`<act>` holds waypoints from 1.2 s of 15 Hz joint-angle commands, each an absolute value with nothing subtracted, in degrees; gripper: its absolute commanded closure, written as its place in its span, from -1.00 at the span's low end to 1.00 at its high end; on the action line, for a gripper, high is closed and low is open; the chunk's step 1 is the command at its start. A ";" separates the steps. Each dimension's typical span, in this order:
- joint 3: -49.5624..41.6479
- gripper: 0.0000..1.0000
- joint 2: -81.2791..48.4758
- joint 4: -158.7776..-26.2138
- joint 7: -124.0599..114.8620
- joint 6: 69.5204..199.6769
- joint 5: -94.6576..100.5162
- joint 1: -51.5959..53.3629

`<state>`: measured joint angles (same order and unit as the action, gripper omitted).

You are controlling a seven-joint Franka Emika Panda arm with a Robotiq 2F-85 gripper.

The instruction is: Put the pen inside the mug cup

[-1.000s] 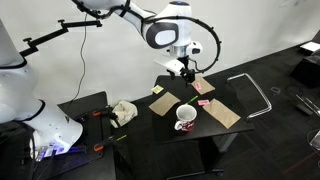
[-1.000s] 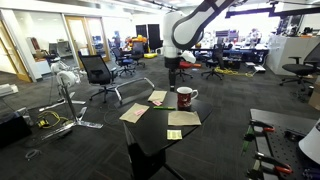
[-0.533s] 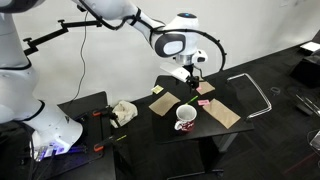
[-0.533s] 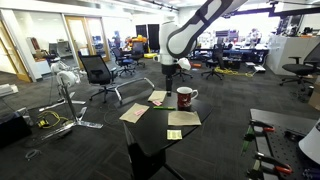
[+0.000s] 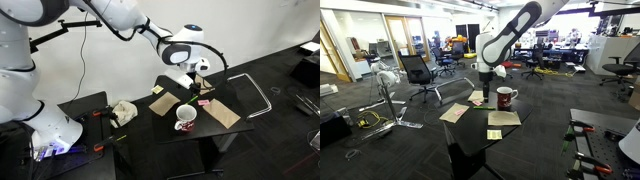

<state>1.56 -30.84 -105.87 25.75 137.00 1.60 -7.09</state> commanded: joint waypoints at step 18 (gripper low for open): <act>1.44 -1.00 -40.11 -97.83 21.85 136.95 2.45 -6.84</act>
<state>1.66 -39.12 -99.46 24.17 137.00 1.70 -7.18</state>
